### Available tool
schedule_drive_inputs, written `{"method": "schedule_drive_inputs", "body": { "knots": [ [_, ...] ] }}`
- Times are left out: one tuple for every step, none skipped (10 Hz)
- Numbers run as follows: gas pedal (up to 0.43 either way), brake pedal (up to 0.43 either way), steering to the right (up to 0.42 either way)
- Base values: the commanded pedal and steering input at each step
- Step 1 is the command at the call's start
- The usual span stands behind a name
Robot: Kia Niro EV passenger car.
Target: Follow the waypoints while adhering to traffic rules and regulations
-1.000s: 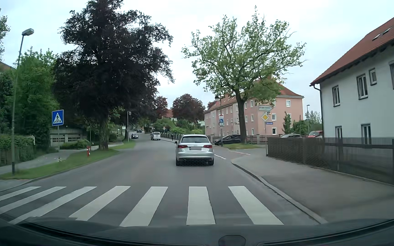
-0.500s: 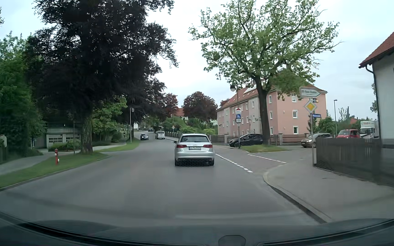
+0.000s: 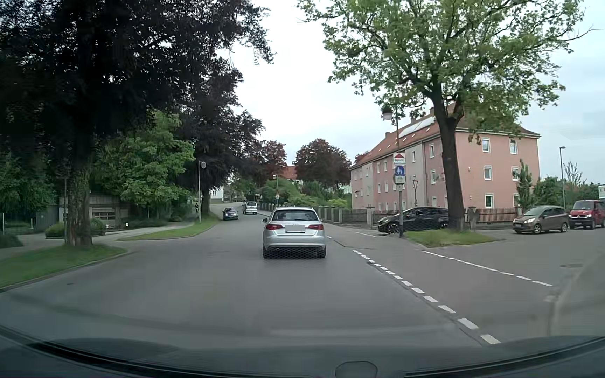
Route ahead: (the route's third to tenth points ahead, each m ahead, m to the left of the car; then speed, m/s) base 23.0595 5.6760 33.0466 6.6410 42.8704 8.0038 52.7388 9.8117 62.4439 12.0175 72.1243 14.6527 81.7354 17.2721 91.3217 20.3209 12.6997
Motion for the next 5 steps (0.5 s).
{"method": "schedule_drive_inputs", "body": {
  "knots": [
    [0.087, 0.000, -0.029],
    [0.087, 0.000, -0.029],
    [0.087, 0.000, -0.029],
    [0.098, 0.000, -0.029],
    [0.110, 0.000, -0.029]
  ]
}}
